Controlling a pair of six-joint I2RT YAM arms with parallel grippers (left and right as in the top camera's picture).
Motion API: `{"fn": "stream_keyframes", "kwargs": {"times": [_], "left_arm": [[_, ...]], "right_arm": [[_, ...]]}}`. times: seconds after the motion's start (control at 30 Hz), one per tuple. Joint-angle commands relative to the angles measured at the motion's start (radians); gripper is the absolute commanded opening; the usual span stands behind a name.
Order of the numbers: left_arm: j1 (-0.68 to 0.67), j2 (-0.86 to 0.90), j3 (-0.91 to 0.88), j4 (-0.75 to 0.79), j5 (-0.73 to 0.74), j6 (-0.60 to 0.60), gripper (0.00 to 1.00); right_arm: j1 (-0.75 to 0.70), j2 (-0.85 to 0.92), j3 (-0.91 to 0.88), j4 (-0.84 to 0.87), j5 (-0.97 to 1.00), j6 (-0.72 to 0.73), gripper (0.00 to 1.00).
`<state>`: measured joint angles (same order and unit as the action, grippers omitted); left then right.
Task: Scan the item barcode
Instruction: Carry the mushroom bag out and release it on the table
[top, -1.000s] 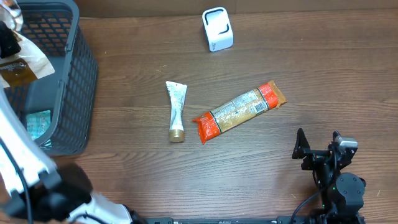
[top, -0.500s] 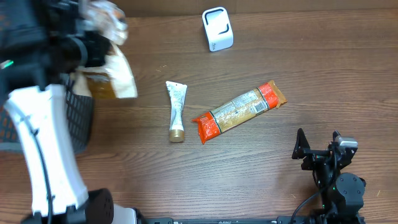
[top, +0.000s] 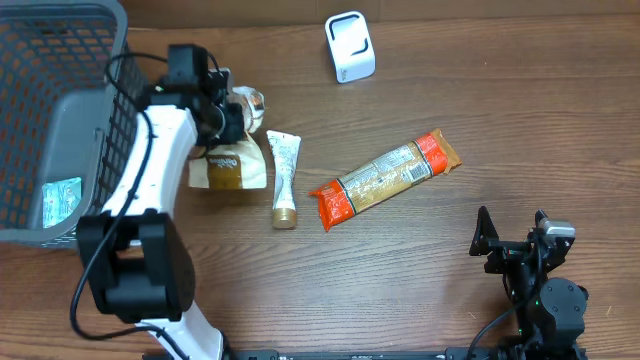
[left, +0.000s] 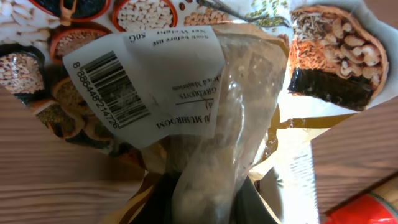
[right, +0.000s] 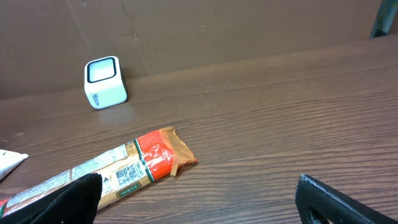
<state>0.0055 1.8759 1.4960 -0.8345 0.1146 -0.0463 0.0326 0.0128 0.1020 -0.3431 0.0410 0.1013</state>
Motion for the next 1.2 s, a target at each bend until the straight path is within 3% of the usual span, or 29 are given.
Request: {"fn": "stream_keyframes", "kwargs": {"times": [0.0,0.3,0.5,0.57,0.73,0.9,1.1,1.17], "left_arm": [[-0.045,0.015,-0.087,0.089,0.019,-0.006,0.04],[-0.149,0.018,-0.285,0.259,0.01,-0.159,0.04],[-0.246,0.018,-0.309,0.349,0.096,-0.25,0.05],[-0.274,0.018,-0.309,0.368,0.095,-0.257,0.13],[-0.286,0.016,-0.28,0.364,0.088,-0.254,0.62],[-0.223,-0.027,-0.074,0.212,0.085,-0.209,0.73],[-0.132,-0.068,0.309,-0.008,0.085,-0.103,1.0],[-0.092,-0.068,0.458,-0.081,0.085,-0.046,1.0]], "right_arm": [[-0.004,-0.009,0.007,-0.018,0.006,0.003,1.0],[-0.004,-0.009,0.007,-0.018,0.006,0.003,1.0],[-0.004,-0.009,0.007,-0.018,0.006,0.003,1.0],[-0.004,-0.009,0.007,-0.018,0.006,0.003,1.0],[-0.004,-0.009,0.007,-0.018,0.006,0.003,1.0],[-0.004,-0.009,0.007,-0.018,0.006,0.003,1.0],[-0.004,-0.009,0.007,-0.018,0.006,0.003,1.0],[-0.004,-0.009,0.007,-0.018,0.006,0.003,1.0]]}}
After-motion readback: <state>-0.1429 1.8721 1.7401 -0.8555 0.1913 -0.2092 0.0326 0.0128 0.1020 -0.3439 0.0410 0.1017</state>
